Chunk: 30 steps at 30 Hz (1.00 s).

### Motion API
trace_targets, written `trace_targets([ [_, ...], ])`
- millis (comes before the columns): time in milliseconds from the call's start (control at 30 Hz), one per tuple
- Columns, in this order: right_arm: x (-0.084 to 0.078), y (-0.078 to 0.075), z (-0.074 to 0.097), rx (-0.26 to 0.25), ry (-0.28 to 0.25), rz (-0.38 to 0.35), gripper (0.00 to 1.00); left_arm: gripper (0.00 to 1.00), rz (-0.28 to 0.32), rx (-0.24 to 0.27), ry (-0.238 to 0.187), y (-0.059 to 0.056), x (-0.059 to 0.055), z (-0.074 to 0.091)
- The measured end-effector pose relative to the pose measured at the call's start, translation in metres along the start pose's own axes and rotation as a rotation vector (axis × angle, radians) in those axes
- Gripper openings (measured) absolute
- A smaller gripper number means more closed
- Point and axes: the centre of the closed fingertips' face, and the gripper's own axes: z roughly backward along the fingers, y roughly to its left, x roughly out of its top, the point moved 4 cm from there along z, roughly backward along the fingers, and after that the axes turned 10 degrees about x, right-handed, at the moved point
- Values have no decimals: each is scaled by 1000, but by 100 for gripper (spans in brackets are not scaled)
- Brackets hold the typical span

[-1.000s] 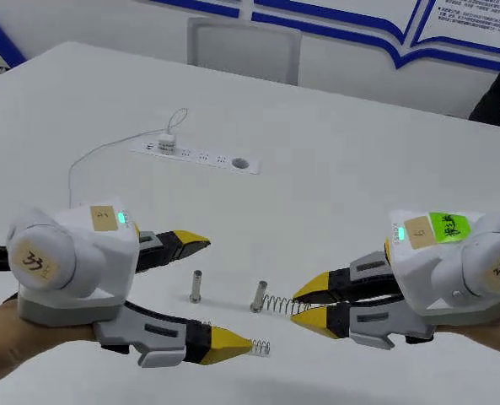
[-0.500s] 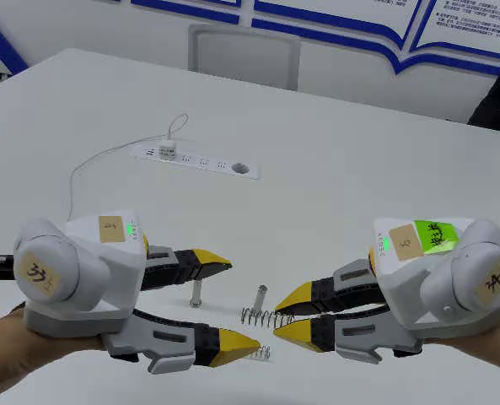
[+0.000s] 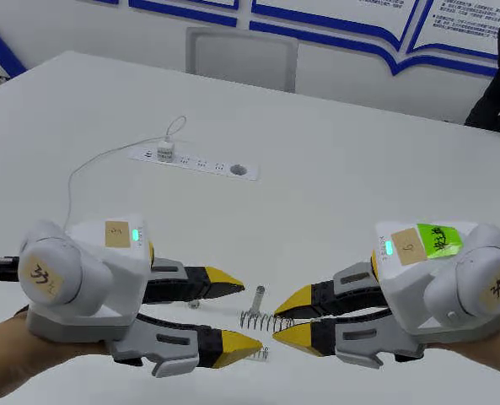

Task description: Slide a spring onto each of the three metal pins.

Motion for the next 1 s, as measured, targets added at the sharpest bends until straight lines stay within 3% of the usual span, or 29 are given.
trace_targets([
  [333, 0, 4, -3, 8, 2, 6, 10, 27, 4, -28, 6, -4, 0, 2],
  [900, 1, 2, -4, 12, -4, 5, 10, 17, 13, -62, 13, -7, -2, 1],
  [1000, 2, 3, -4, 17, -9, 6, 10, 15, 37, -81, 4, -9, -1, 2],
])
